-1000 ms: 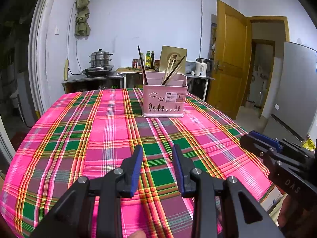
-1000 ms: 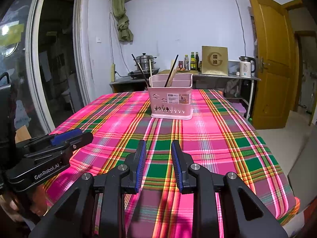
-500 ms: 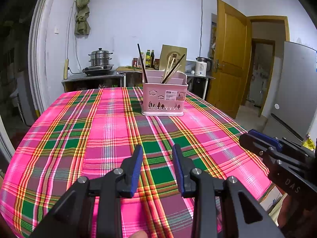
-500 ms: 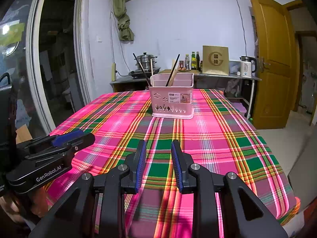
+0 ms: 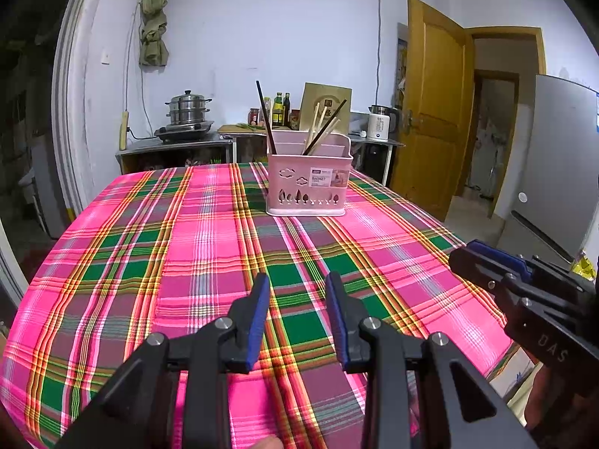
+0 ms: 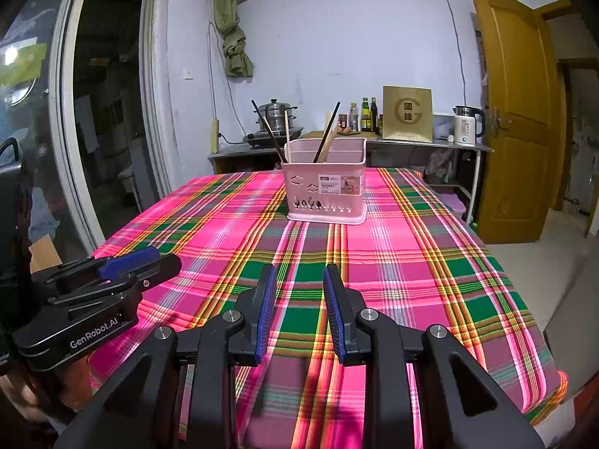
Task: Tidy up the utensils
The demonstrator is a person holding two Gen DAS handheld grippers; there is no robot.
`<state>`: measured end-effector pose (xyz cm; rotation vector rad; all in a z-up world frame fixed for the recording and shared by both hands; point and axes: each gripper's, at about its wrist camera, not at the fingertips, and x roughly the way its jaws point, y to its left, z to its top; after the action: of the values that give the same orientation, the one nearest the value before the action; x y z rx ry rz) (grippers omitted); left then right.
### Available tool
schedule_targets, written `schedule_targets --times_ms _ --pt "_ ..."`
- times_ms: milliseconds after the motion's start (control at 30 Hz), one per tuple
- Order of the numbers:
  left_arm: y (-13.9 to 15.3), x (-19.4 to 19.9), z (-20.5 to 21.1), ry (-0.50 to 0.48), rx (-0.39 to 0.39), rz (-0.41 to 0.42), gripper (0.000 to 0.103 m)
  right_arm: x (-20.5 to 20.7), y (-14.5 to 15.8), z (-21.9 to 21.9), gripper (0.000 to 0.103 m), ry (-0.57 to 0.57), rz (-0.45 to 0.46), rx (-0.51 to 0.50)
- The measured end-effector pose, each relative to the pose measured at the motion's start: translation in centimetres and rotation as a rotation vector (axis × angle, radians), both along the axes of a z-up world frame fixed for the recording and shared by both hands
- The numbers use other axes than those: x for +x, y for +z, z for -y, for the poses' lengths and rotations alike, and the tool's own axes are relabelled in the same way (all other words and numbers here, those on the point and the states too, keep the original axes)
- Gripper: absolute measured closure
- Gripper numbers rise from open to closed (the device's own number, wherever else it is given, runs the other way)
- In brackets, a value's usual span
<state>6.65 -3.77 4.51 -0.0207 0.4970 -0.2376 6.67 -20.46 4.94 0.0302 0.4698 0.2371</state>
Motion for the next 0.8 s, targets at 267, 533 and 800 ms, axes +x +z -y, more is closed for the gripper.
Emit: schedule_targets --times_ms 267,533,800 --pt "-0.31 -0.18 -0.07 0.002 0.005 -0.001 0.071 0.01 -0.04 -0.05 0.076 0.001 -0.001 0.001" --pt "-0.34 -0.11 -0.23 0.006 0.007 -0.004 0.071 0.01 -0.03 -0.06 0.076 0.001 -0.001 0.000" --pt "-0.37 -0.34 -0.02 0.006 0.027 -0.004 0.071 -0.01 -0.14 -0.19 0.076 0.003 0.000 -0.001"
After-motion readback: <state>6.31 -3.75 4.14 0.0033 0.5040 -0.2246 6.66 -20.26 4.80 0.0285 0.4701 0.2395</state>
